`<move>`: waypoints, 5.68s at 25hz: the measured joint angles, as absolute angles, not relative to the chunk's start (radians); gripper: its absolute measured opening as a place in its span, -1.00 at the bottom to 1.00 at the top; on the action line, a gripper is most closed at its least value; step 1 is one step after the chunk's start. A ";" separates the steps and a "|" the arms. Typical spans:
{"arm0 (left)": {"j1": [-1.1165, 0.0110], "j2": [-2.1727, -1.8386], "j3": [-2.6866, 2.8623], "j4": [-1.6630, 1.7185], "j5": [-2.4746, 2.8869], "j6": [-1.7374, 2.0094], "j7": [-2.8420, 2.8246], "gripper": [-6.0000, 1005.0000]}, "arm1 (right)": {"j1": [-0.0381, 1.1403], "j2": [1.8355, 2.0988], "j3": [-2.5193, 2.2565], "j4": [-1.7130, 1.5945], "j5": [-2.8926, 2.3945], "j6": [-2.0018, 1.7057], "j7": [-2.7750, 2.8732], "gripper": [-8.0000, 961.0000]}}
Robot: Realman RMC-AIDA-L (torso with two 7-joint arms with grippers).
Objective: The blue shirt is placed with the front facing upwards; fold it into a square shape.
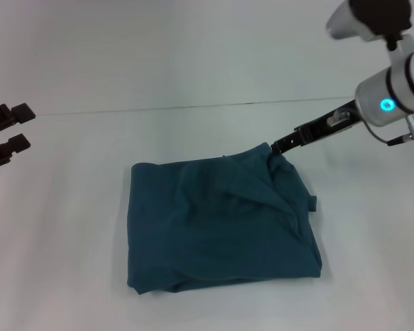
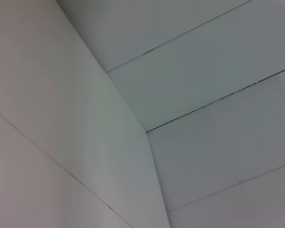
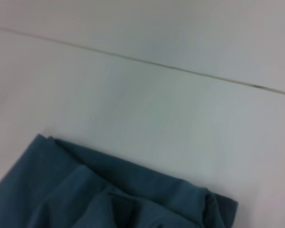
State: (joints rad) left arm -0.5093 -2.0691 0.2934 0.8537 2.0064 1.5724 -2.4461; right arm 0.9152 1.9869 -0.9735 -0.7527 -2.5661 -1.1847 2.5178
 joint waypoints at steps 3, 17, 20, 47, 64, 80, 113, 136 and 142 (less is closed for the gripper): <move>-0.509 -2.069 0.293 0.853 2.006 1.572 -2.446 0.50 | 0.920 1.999 -1.022 -0.752 -2.606 -1.157 2.515 0.80; -0.504 -2.076 0.294 0.850 2.006 1.563 -2.446 0.50 | 0.930 2.029 -1.031 -0.748 -2.664 -1.109 2.527 0.80; -0.504 -2.076 0.295 0.850 2.006 1.563 -2.446 0.50 | 0.937 2.035 -1.032 -0.724 -2.664 -1.099 2.531 0.80; -0.515 -2.082 0.301 0.825 2.006 1.551 -2.436 0.50 | 0.958 2.080 -1.034 -0.592 -2.796 -0.806 2.748 0.80; -0.512 -2.079 0.294 0.825 1.997 1.550 -2.438 0.50 | 0.831 2.049 -0.996 -0.897 -2.496 -1.219 2.657 0.80; -0.499 -2.074 0.240 0.828 1.958 1.555 -2.451 0.50 | 0.919 2.056 -1.011 -0.716 -2.418 -1.333 2.576 0.80; -0.510 -2.076 0.250 0.825 1.956 1.555 -2.448 0.51 | 0.834 2.059 -1.022 -0.884 -2.419 -1.207 2.683 0.80; -0.512 -2.081 0.253 0.824 1.956 1.550 -2.445 0.51 | 0.843 2.023 -0.964 -0.727 -2.413 -1.083 2.636 0.80; -0.512 -2.077 0.253 0.822 1.956 1.548 -2.445 0.51 | 0.778 2.007 -0.896 -0.831 -2.224 -1.413 2.576 0.80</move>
State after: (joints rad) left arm -0.5123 -2.0768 0.2529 0.8223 1.9557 1.5477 -2.4451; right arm 0.7775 2.0067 -0.8956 -0.8309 -2.2243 -1.4131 2.5761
